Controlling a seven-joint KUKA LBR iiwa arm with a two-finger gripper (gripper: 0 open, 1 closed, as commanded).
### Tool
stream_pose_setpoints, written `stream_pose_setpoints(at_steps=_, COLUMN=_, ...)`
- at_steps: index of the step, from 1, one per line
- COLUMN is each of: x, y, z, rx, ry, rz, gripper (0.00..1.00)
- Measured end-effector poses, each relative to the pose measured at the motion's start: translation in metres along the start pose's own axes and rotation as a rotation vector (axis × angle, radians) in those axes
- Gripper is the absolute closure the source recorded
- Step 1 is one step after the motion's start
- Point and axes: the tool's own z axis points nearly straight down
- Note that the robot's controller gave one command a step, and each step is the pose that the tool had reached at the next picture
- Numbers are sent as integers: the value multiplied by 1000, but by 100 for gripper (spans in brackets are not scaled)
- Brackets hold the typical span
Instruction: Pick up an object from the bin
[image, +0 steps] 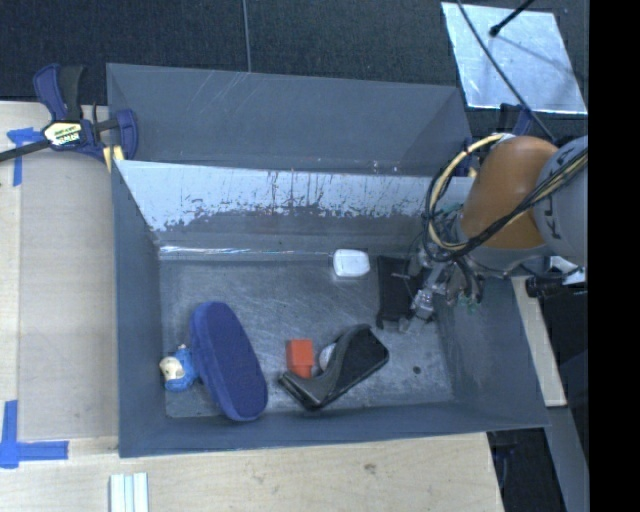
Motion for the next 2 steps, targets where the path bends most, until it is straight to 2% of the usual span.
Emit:
stream_pose_setpoints(at_steps=1, x=-1, y=0, z=0, rx=0, ry=-1, rz=-3, gripper=0)
stream_pose_setpoints(at_steps=2, x=-1, y=0, z=-1, rx=0, ry=-3, rz=-3, gripper=100)
